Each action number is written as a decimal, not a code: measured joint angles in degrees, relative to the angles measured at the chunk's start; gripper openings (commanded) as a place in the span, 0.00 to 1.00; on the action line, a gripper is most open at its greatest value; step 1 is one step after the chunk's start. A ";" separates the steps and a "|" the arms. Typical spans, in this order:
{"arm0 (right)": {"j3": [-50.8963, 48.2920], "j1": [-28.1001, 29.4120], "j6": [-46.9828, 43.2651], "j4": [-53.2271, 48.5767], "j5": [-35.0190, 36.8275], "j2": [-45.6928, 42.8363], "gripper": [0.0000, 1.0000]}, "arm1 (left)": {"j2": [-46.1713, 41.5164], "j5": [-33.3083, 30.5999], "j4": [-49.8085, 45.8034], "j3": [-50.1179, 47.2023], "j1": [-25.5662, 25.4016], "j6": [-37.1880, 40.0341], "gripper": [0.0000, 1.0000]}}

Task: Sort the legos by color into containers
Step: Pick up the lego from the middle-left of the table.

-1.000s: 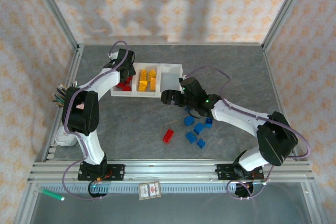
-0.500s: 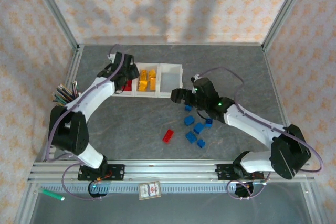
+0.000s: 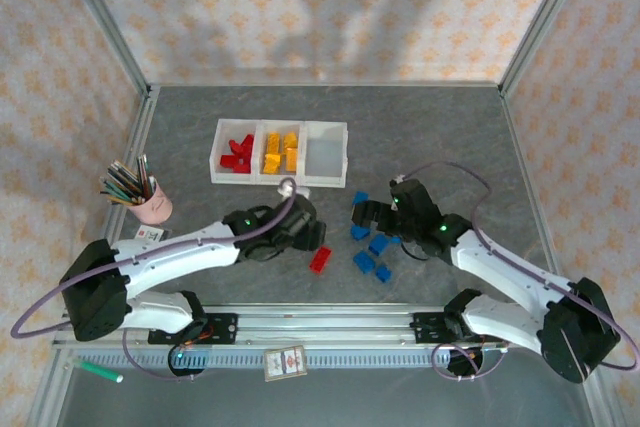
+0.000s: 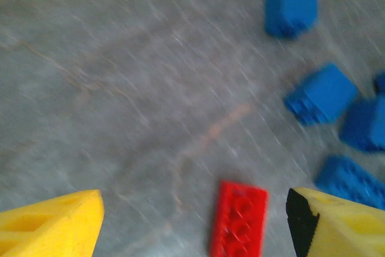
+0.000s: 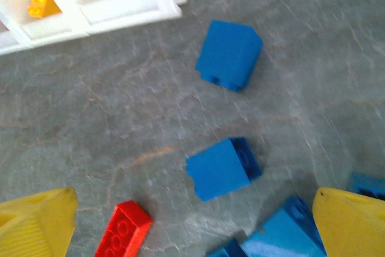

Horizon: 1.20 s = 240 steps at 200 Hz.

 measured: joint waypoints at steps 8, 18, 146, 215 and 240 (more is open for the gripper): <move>-1.01 0.00 0.52 -0.37 -0.02 -0.90 1.00 | 0.83 0.07 0.04 -0.07 -2.40 -0.90 0.82; -2.27 0.00 1.16 -0.57 -0.22 -1.77 1.00 | 2.05 0.02 0.17 -0.09 -4.76 -1.68 0.83; -5.05 -0.02 2.95 -0.76 -1.27 -3.28 1.00 | 17.84 -0.72 2.80 0.31 -8.09 -4.15 0.56; -5.05 -0.02 2.45 -0.74 -2.58 -3.28 1.00 | 18.03 -1.36 4.79 0.28 -8.09 -4.35 0.37; -4.83 -0.04 1.77 -0.52 -3.89 -3.26 1.00 | 17.57 -2.19 4.66 0.13 -8.09 -4.42 0.36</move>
